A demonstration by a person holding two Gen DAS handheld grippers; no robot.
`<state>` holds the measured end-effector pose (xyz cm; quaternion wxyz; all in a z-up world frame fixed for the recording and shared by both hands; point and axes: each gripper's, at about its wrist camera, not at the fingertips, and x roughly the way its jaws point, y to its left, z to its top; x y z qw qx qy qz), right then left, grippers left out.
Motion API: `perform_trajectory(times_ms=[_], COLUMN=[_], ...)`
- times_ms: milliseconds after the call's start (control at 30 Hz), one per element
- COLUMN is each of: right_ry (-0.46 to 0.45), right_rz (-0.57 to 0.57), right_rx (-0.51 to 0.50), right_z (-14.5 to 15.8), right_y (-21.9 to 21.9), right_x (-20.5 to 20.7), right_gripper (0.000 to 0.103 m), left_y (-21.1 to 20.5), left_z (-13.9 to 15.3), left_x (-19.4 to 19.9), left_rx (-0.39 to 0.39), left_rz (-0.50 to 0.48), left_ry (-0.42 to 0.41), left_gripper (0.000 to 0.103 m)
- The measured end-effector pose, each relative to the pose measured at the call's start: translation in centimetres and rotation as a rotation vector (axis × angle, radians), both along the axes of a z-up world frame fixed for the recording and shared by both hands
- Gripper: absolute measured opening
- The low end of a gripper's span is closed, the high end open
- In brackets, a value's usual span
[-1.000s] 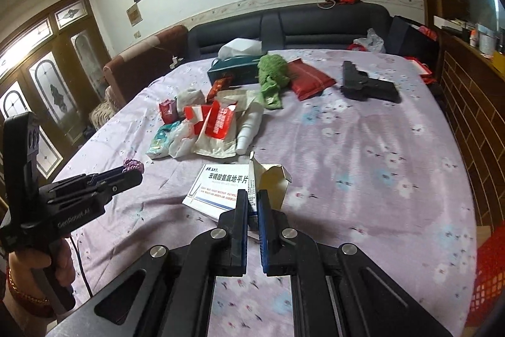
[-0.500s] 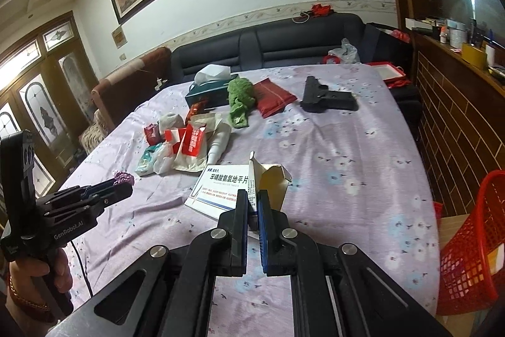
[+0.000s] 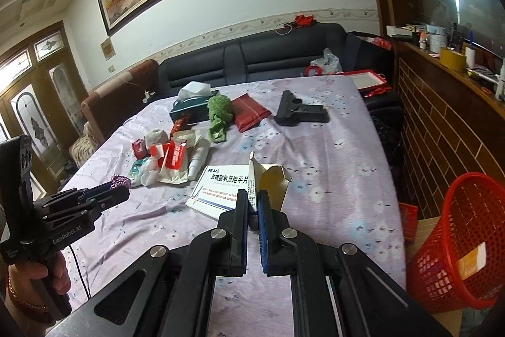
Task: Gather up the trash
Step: 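Carry the tissue and box to the red wastebasket and release them inside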
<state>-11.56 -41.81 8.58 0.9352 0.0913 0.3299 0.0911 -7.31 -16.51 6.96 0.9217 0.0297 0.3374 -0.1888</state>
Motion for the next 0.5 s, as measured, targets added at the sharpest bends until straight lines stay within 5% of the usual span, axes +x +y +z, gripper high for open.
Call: perform_trajectory(times_ms=[500], right_ry=[-0.016], right_rz=[-0.108], right_rx=[-0.015], right_z=[1.4], right_y=[-5.1], right_x=[-2.4], right_gripper=[0.006], left_y=[-6.1], left_z=[0.7], left_x=[0.2], left_rx=[-0.011], left_rz=[-0.125], left_ry=[-0.001], left_gripper=[0.022])
